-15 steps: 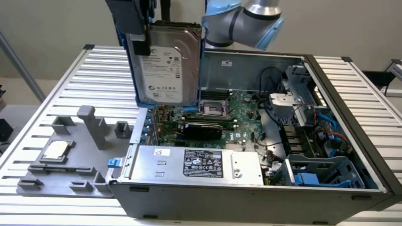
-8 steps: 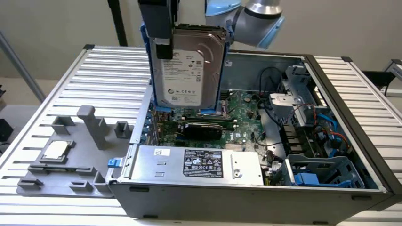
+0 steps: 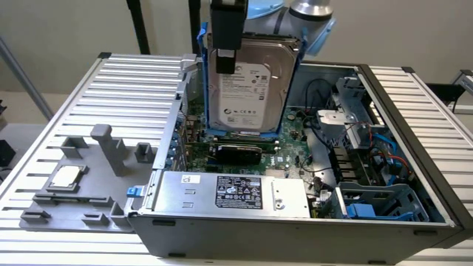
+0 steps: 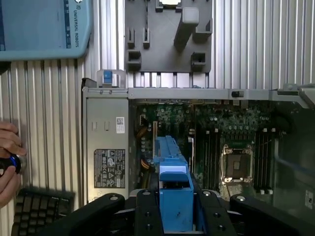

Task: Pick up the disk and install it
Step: 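Pick up the disk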

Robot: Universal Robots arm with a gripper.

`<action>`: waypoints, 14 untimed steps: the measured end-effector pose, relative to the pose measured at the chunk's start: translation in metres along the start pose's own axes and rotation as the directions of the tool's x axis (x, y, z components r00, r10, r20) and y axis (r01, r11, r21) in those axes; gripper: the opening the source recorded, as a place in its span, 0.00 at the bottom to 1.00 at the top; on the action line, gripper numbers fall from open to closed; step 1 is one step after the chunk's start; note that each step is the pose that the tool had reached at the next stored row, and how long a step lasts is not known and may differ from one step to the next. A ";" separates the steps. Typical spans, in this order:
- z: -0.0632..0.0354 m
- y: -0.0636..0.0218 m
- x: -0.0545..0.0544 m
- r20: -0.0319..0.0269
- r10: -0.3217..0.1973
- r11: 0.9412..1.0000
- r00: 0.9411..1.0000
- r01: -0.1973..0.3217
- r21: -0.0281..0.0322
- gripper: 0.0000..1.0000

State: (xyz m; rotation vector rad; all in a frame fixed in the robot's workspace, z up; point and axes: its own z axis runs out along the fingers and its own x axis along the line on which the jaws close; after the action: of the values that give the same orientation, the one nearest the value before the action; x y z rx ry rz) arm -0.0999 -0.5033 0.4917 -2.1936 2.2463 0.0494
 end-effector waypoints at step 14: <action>-0.0016 -0.0639 0.011 0.000 0.000 1.000 1.000 0.000 0.000 0.33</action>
State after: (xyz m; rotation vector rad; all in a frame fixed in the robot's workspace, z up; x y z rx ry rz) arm -0.0362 -0.5158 0.4917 -2.1941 2.2459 0.0494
